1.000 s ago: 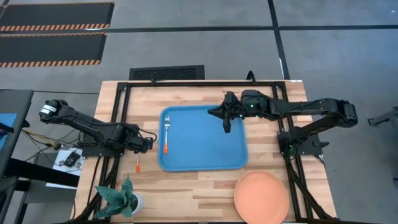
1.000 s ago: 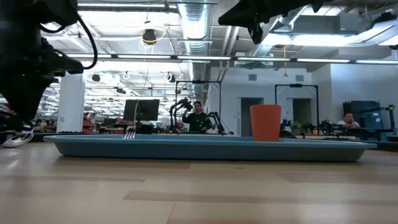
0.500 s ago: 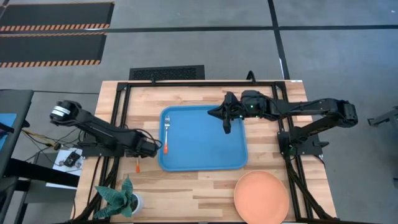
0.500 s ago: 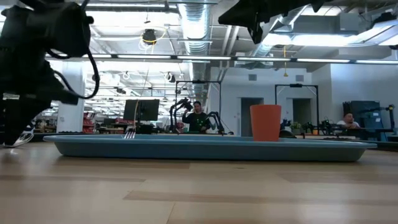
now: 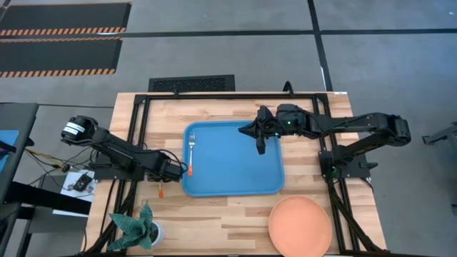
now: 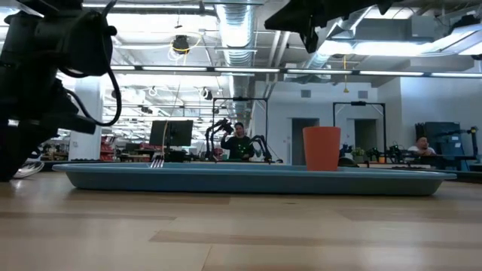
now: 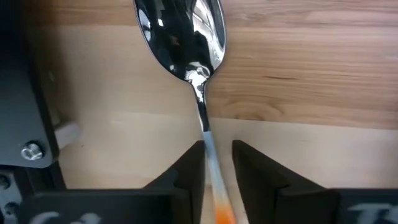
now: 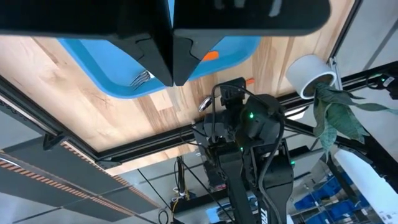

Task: Pick and place plate/cup/fork/spoon on tray
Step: Put the orange spoon to the right of the orange fork on the blue serving tray

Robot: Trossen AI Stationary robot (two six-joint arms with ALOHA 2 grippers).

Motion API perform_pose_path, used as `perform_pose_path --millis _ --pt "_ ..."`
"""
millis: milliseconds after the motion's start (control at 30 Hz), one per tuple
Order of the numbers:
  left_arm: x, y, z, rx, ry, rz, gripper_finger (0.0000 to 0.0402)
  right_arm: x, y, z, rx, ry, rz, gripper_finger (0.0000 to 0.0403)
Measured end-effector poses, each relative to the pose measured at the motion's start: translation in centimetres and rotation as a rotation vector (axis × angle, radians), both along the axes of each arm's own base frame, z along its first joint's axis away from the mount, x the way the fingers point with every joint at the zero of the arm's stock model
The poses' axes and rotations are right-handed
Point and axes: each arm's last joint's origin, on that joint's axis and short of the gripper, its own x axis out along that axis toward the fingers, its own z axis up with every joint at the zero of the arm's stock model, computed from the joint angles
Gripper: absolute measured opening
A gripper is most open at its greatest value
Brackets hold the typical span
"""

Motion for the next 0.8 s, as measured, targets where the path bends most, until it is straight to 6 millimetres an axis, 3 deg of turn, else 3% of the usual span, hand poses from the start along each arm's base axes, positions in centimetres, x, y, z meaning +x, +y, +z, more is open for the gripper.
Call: perform_pose_path --millis 267,600,800 --pt "0.3 0.0 0.0 0.015 -0.03 -0.049 0.0007 0.0 -0.3 0.0 -0.006 0.001 -0.007 0.0011" --pt "0.3 0.1 0.4 0.045 -0.081 -0.052 0.0002 -0.1 -0.7 0.0 -0.02 0.003 -0.015 0.0011" --pt "-0.4 0.4 2.4 0.046 -0.194 -0.007 0.0002 -0.2 -0.9 -0.1 -0.011 0.009 0.006 0.0011"
